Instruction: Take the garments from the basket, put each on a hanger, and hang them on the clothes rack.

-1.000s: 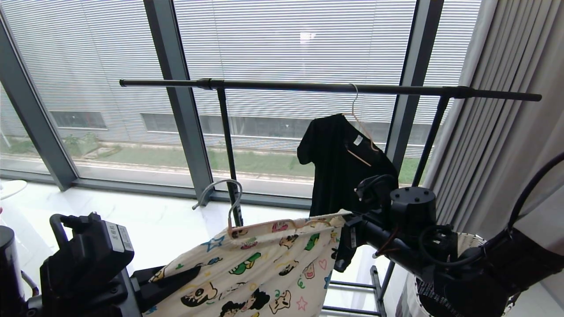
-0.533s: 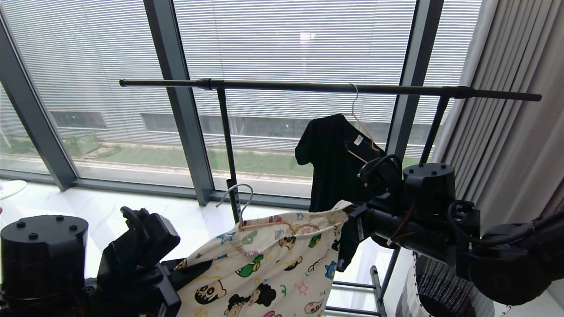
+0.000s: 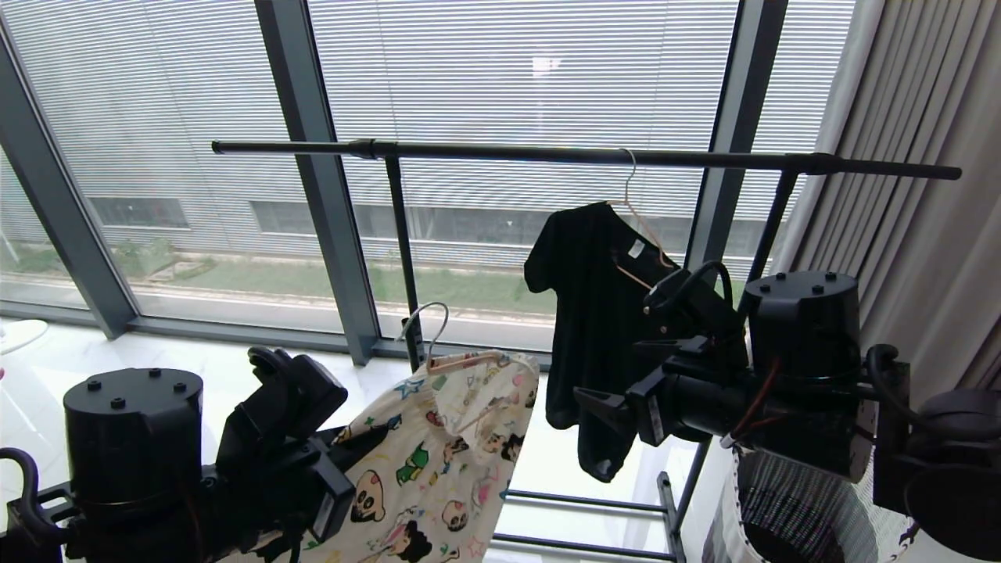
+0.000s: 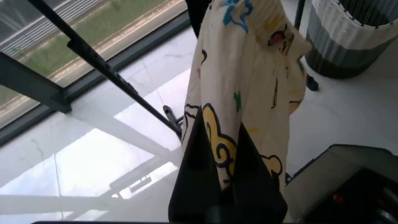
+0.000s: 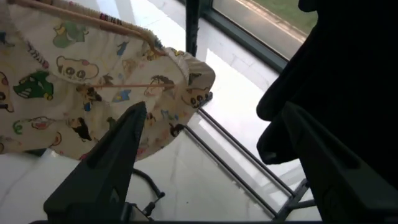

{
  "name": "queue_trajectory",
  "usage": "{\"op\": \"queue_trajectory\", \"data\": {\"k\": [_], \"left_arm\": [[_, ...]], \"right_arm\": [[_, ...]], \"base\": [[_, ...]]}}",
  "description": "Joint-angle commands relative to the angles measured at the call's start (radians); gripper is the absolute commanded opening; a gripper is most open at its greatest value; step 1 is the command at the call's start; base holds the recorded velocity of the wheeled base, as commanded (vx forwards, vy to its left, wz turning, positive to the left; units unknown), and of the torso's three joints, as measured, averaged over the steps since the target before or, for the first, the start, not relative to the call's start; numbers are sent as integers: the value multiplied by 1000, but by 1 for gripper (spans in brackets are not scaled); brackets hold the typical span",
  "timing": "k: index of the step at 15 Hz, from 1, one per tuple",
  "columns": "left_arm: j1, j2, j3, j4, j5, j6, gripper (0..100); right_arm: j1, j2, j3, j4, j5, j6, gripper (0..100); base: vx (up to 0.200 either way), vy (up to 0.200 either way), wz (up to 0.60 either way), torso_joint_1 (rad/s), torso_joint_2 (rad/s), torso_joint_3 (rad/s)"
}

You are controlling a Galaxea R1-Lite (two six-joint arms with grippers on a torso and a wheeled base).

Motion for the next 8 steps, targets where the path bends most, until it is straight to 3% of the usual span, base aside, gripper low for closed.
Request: {"op": "queue_trajectory", "data": {"k": [1, 4, 8], "left_arm": [[-24, -1, 17, -19, -10, -2, 0], [-70, -48, 44, -36, -111, 3, 0], [-146, -58, 44, -40, -118, 8, 0]], "right_arm": [[-1, -42, -1, 16, 36, -25, 100], [-15, -68, -16, 132, 130, -182, 100], [-18, -63, -103, 295, 268, -381, 100]], "base": [[0, 0, 0, 0, 0, 0], [0, 0, 0, 0, 0, 0], [0, 0, 0, 0, 0, 0]]}}
